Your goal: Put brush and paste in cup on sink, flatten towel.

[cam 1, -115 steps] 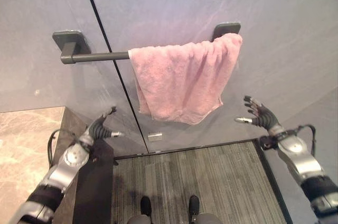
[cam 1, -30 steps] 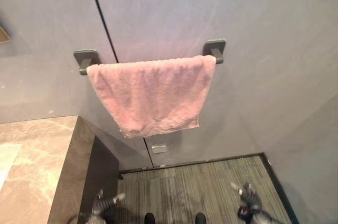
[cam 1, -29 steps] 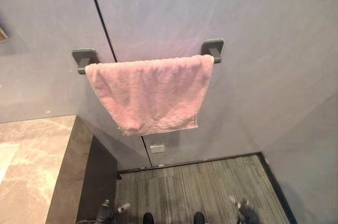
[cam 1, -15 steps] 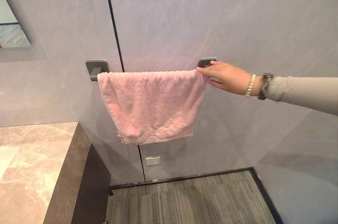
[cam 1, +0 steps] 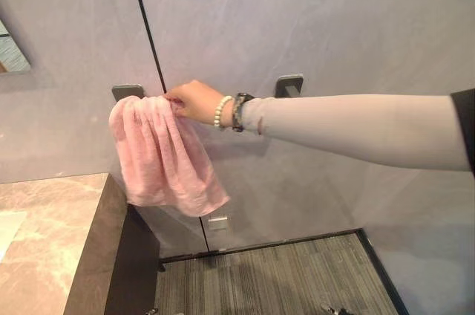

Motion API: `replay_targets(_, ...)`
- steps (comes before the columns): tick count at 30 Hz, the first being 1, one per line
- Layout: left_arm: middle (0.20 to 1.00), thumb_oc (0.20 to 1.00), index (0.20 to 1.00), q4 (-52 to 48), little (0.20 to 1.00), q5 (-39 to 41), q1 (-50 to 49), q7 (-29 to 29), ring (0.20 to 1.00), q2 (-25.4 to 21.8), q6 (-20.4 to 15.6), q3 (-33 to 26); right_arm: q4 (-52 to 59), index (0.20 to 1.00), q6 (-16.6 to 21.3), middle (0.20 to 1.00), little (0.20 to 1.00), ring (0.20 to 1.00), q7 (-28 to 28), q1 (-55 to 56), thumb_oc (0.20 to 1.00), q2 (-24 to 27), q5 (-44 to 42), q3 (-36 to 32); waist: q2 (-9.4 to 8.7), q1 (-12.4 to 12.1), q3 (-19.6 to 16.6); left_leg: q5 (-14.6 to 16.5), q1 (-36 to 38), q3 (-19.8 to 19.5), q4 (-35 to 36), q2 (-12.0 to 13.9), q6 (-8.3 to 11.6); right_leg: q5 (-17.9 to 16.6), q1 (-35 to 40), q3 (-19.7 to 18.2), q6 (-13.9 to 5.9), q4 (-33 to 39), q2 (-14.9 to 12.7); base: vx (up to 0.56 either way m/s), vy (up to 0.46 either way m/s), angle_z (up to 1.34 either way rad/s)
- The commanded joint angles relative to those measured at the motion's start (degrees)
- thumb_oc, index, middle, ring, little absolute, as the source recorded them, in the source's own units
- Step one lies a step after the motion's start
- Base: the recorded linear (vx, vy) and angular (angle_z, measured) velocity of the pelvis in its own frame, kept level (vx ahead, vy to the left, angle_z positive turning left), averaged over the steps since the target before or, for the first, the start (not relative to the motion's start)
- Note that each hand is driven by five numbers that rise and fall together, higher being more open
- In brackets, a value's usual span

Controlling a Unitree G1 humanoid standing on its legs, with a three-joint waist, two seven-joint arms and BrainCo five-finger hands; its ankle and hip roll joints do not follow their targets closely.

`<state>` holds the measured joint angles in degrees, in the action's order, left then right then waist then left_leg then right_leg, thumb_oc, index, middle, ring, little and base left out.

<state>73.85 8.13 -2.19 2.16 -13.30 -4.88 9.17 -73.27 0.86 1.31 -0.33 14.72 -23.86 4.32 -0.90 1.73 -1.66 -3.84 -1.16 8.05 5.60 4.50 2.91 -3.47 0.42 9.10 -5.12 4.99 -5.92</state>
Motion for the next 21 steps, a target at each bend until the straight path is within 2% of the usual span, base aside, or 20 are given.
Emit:
replay_targets(1, 1.0, 1.0, 1.0, -0.5, 1.0, 0.1, 3.3, 1.5, 1.0, -1.8, -2.0, -0.9, -1.9, 1.0, 1.8, 1.0, 1.0, 1.0, -1.3, -3.0, 1.0, -0.8, 0.4, 0.6, -1.37, -0.4, 2.2, -0.3, -0.3, -2.2, -0.6, 2.6, 3.37, 1.3, 2.0, -0.1, -3.88, -1.7, -4.2, 0.01, -0.018, 0.25)
replay_targets(7, 1.0, 1.0, 1.0, -8.5, 1.0, 0.7, 2.0, 2.7, 1.0, -2.8, -3.4, 0.4, 3.1, 1.0, 3.2, 1.0, 1.0, 1.0, -3.1, -3.1, 1.0, -0.3, -0.3, 0.9, -1.14, -0.8, 2.9, -0.7, -0.7, -3.0, -0.6, 2.4, 3.33, 1.8, 2.0, 0.7, -3.88, -2.7, -4.2, 0.0, -0.011, 0.16)
replay_targets(9, 1.0, 1.0, 1.0, -16.5, 1.0, -0.4, 0.4, 2.9, 1.0, -4.3, -3.9, 1.8, 8.7, 1.0, 4.1, 1.0, 1.0, 1.0, -4.0, -2.8, 1.0, 0.6, 1.3, 2.0, -0.87, -1.1, 3.5, -1.0, -1.2, -3.4, -0.6, 2.5, 3.42, 2.1, 1.6, 1.1, -3.89, -3.3, -4.2, -0.03, -0.009, 0.06)
replay_targets(10, 1.0, 1.0, 1.0, -25.0, 1.0, -2.1, -2.3, 2.3, 1.0, -6.6, -4.3, 2.6, 16.2, 1.0, 5.0, 1.0, 1.0, 1.0, -4.8, -1.5, 1.0, 2.0, 2.7, 2.6, -0.61, -1.2, 4.0, -1.3, -1.6, -3.8, -0.6, 2.5, 3.49, 2.4, 1.3, 1.5, -3.88, -4.0, -4.3, -0.03, -0.01, 0.04)
replay_targets(13, 1.0, 1.0, 1.0, -29.0, 1.0, -2.7, -3.2, 2.0, 1.0, -7.8, -4.6, 2.9, 18.0, 1.0, 5.4, 1.0, 1.0, 1.0, -4.7, -1.4, 1.0, 2.6, 2.6, 2.6, -0.55, -1.3, 4.3, -1.4, -1.8, -4.1, -0.6, 2.6, 3.53, 2.5, 1.2, 1.8, -3.86, -4.4, -4.3, -0.02, -0.015, 0.04)
replay_targets(14, 1.0, 1.0, 1.0, -37.8, 1.0, -1.1, -5.5, 0.8, 1.0, -9.7, -5.2, 2.7, 22.7, 1.0, 6.1, 1.0, 1.0, 1.0, -4.2, -1.8, 1.0, 3.8, 0.7, 2.9, -0.26, -1.9, 4.9, -1.9, -2.5, -5.1, -0.6, 2.6, 3.69, 2.9, 0.9, 2.5, -3.73, -5.2, -4.2, -0.03, -0.015, 0.11)
replay_targets(15, 1.0, 1.0, 1.0, -38.1, 1.0, -1.1, -5.7, 0.7, 1.0, -9.8, -5.1, 2.6, 22.8, 1.0, 6.1, 1.0, 1.0, 1.0, -4.2, -1.7, 1.0, 3.8, 0.7, 2.9, -0.27, -1.8, 4.9, -1.9, -2.5, -5.2, -0.6, 2.6, 3.69, 3.0, 0.9, 2.6, -3.73, -5.2, -4.2, -0.05, -0.032, 0.28)
replay_targets(16, 1.0, 1.0, 1.0, -44.5, 1.0, 1.2, -7.5, -0.8, 1.0, -11.8, -5.1, 1.9, 24.6, 1.0, 6.5, 1.0, 1.0, 1.0, -4.0, -2.4, 1.0, 4.3, -2.1, 2.4, -0.02, -2.3, 5.2, -2.4, -3.3, -6.3, -0.6, 2.5, 3.82, 3.3, 0.6, 3.6, -3.63, -6.0, -4.2, -0.03, -0.028, 0.38)
replay_targets(19, 1.0, 1.0, 1.0, -50.2, 1.0, -1.4, -8.5, -1.6, 1.0, -15.2, -5.2, 2.5, 28.8, 1.0, 6.7, 1.0, 1.0, 1.0, -4.4, -5.5, 1.0, 4.9, -2.2, 3.1, 0.37, -3.6, 5.6, -3.1, -4.6, -7.8, -0.6, 2.3, 4.32, 4.0, 0.5, 5.4, -3.4, -6.7, -4.0, -0.02, -0.041, 0.39)
replay_targets(21, 1.0, 1.0, 1.0, -52.5, 1.0, -1.2, -9.2, -1.6, 1.0, -15.7, -5.4, 1.6, 31.5, 1.0, 6.9, 1.0, 1.0, 1.0, -4.9, -5.8, 1.0, 5.3, -2.3, 2.9, 0.41, -4.0, 5.6, -3.3, -4.9, -8.4, -0.6, 2.2, 4.41, 4.2, 0.8, 6.3, -3.33, -6.5, -4.1, 0.0, -0.038, 0.35)
